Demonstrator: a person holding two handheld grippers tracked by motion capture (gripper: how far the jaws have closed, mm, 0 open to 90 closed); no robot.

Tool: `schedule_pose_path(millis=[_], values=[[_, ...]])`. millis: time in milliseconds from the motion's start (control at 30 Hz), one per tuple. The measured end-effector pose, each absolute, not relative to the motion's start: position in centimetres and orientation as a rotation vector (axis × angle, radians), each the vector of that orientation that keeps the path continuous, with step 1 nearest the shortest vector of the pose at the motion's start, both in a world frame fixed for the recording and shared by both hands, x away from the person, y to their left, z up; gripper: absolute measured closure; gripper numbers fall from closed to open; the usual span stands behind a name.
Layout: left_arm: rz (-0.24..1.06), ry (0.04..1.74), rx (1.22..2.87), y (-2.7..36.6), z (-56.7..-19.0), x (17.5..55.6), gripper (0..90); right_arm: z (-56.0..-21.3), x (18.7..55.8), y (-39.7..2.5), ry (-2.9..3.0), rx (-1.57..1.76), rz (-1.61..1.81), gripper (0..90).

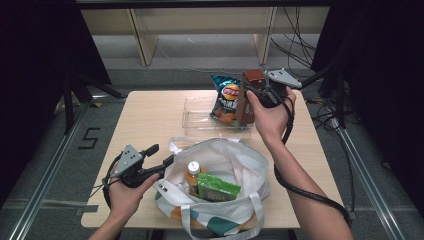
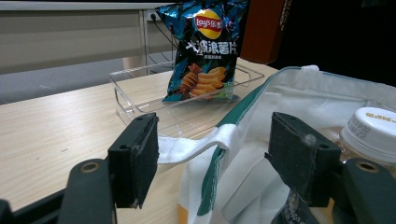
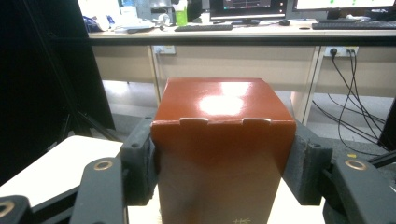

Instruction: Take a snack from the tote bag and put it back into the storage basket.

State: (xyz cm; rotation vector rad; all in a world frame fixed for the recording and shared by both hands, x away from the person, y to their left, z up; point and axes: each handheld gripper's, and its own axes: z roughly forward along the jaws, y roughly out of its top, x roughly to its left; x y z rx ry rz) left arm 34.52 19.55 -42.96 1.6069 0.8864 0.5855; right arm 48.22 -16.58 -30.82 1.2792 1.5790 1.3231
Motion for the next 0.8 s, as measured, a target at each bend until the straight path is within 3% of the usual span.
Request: schedule_pose_path(millis=[800], values=[[0.583, 0.884, 1.605, 19.6, -43.0, 34.6, 33.0, -32.3, 49.9, -15.6, 1.586, 1.313, 1.286, 39.3]])
